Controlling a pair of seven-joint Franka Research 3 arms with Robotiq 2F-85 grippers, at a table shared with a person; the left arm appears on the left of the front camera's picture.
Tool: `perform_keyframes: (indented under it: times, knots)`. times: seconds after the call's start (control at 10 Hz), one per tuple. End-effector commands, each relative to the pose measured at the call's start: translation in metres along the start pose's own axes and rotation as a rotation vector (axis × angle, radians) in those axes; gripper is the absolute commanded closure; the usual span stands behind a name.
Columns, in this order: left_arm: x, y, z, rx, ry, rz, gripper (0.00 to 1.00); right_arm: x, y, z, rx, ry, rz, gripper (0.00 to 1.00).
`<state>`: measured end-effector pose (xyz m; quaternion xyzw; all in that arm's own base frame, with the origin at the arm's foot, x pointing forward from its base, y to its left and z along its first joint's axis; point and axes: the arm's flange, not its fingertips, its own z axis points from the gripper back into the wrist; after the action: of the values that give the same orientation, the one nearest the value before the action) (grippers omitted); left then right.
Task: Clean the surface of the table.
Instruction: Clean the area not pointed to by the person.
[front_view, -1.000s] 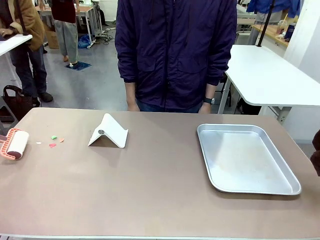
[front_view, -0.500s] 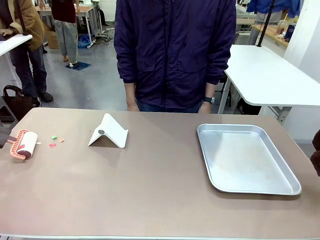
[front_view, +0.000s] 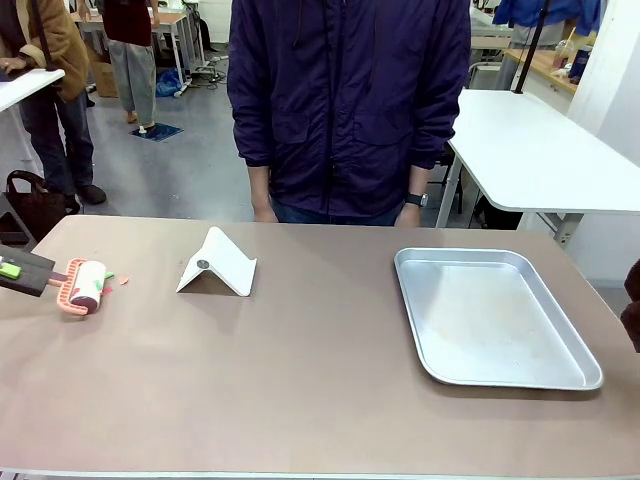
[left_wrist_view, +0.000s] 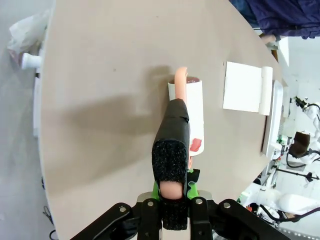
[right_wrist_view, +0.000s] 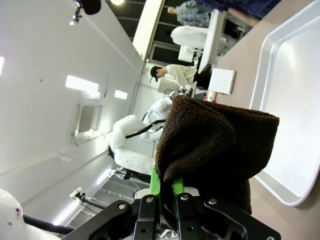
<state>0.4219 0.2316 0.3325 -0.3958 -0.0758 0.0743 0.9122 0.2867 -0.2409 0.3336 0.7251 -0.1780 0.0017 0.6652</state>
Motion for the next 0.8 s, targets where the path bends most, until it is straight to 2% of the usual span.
perform_keyframes:
  times: [0.0,0.4,0.7]
  knots:
    - [-0.014,0.002,-0.042,0.039,0.097,0.008,0.80,0.003,0.006,-0.003,-0.010,0.005,-0.005,0.89]
    - [-0.026,-0.026,-0.078,0.005,0.161,-0.035,0.80,0.003,0.006,-0.003,-0.010,0.005,-0.005,0.89]
    - [-0.027,-0.038,-0.072,-0.138,0.147,-0.068,0.80,0.003,0.006,-0.003,-0.010,0.005,-0.005,0.89]
